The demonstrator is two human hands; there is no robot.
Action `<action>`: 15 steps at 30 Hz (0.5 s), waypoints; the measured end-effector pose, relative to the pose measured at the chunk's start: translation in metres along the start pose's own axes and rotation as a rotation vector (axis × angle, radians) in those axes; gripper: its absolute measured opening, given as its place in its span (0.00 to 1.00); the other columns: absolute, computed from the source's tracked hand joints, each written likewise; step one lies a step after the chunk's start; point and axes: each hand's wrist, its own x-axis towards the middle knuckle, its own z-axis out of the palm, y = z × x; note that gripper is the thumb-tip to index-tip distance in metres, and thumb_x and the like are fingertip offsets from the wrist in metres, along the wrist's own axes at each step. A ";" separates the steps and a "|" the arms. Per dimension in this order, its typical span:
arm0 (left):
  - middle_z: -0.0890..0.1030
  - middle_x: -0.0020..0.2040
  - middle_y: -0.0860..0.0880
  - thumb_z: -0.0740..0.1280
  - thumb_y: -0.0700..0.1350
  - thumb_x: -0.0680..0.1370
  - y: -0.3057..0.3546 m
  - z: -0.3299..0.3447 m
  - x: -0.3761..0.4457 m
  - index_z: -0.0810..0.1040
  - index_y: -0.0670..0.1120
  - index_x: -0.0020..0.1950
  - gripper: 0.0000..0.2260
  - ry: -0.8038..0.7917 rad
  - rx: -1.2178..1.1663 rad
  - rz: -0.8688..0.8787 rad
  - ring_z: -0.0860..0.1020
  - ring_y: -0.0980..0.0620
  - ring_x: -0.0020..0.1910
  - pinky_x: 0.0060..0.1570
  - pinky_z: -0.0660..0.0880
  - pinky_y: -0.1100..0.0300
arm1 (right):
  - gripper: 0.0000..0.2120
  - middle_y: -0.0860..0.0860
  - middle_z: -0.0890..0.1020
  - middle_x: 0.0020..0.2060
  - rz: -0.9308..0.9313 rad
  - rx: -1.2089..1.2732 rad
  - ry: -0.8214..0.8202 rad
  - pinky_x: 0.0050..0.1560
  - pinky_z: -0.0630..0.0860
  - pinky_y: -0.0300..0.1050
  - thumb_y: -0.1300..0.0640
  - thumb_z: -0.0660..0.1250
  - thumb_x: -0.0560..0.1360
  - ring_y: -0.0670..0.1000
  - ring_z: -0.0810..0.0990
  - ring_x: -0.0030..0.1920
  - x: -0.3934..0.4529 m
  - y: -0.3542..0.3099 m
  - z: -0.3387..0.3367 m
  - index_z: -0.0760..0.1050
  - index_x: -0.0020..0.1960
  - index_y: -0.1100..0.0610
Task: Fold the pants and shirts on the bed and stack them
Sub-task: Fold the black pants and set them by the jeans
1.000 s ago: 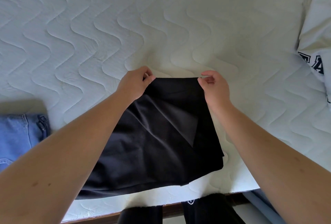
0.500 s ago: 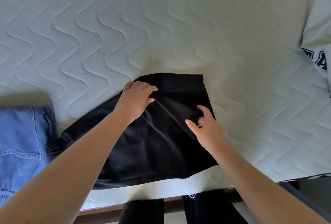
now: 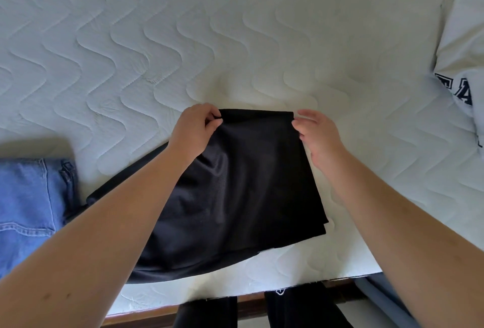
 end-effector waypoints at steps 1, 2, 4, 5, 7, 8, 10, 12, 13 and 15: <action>0.78 0.52 0.51 0.70 0.48 0.78 -0.001 -0.001 0.000 0.79 0.48 0.56 0.08 0.008 -0.018 0.005 0.75 0.51 0.55 0.57 0.69 0.61 | 0.14 0.46 0.81 0.51 -0.004 0.009 -0.015 0.55 0.75 0.41 0.59 0.71 0.75 0.48 0.79 0.57 0.000 0.000 0.002 0.77 0.60 0.51; 0.76 0.57 0.50 0.71 0.50 0.77 -0.003 -0.002 -0.001 0.79 0.49 0.58 0.12 0.004 -0.032 0.007 0.73 0.51 0.59 0.59 0.67 0.62 | 0.15 0.46 0.81 0.51 -0.011 -0.001 -0.041 0.52 0.74 0.40 0.57 0.73 0.74 0.47 0.80 0.55 0.000 0.001 0.003 0.77 0.60 0.51; 0.72 0.64 0.51 0.74 0.53 0.74 -0.008 -0.005 -0.004 0.76 0.51 0.64 0.21 -0.041 -0.069 -0.019 0.69 0.52 0.64 0.63 0.63 0.62 | 0.17 0.44 0.80 0.49 -0.062 -0.097 -0.053 0.48 0.74 0.38 0.54 0.76 0.72 0.44 0.80 0.50 0.000 0.006 0.006 0.77 0.59 0.50; 0.71 0.66 0.51 0.75 0.52 0.73 -0.010 -0.008 -0.006 0.74 0.52 0.68 0.25 -0.086 -0.103 -0.053 0.68 0.53 0.66 0.64 0.63 0.61 | 0.16 0.43 0.80 0.48 -0.120 -0.176 -0.018 0.47 0.74 0.36 0.54 0.76 0.71 0.42 0.80 0.47 0.000 0.009 0.007 0.78 0.58 0.50; 0.71 0.69 0.51 0.77 0.50 0.71 -0.015 -0.012 -0.008 0.69 0.53 0.72 0.32 -0.187 -0.172 -0.120 0.70 0.53 0.67 0.65 0.65 0.59 | 0.13 0.40 0.79 0.44 -0.260 -0.298 0.095 0.44 0.73 0.33 0.54 0.74 0.72 0.39 0.78 0.42 0.001 0.013 0.005 0.79 0.55 0.49; 0.72 0.69 0.50 0.78 0.49 0.71 -0.017 -0.014 -0.009 0.68 0.53 0.73 0.32 -0.213 -0.172 -0.135 0.70 0.52 0.67 0.65 0.66 0.58 | 0.10 0.39 0.79 0.42 -0.308 -0.303 0.148 0.44 0.73 0.32 0.55 0.74 0.73 0.38 0.78 0.42 0.002 0.015 0.004 0.79 0.53 0.47; 0.76 0.65 0.50 0.76 0.48 0.73 -0.019 -0.016 -0.006 0.72 0.52 0.70 0.27 -0.185 -0.083 -0.154 0.73 0.51 0.65 0.64 0.68 0.58 | 0.08 0.38 0.80 0.42 -0.329 -0.220 0.212 0.48 0.74 0.32 0.56 0.72 0.74 0.36 0.78 0.44 0.002 0.017 0.000 0.79 0.51 0.46; 0.80 0.56 0.51 0.73 0.50 0.76 -0.017 -0.019 -0.002 0.78 0.52 0.61 0.15 -0.102 0.022 -0.186 0.77 0.50 0.59 0.62 0.72 0.52 | 0.08 0.40 0.80 0.44 -0.296 -0.151 0.239 0.54 0.76 0.38 0.58 0.72 0.75 0.39 0.79 0.47 0.004 0.019 -0.002 0.79 0.50 0.47; 0.82 0.52 0.52 0.71 0.50 0.77 -0.016 -0.020 0.001 0.80 0.51 0.57 0.10 -0.071 0.026 -0.196 0.78 0.50 0.56 0.60 0.73 0.52 | 0.08 0.41 0.81 0.44 -0.283 -0.147 0.244 0.56 0.77 0.41 0.59 0.72 0.75 0.41 0.80 0.48 0.005 0.021 -0.002 0.79 0.50 0.48; 0.83 0.48 0.54 0.69 0.50 0.79 -0.015 -0.020 0.004 0.81 0.52 0.52 0.05 -0.044 -0.073 -0.186 0.79 0.53 0.52 0.53 0.74 0.61 | 0.07 0.43 0.82 0.45 -0.278 -0.174 0.243 0.58 0.77 0.43 0.59 0.71 0.75 0.42 0.80 0.49 0.007 0.022 -0.003 0.79 0.51 0.49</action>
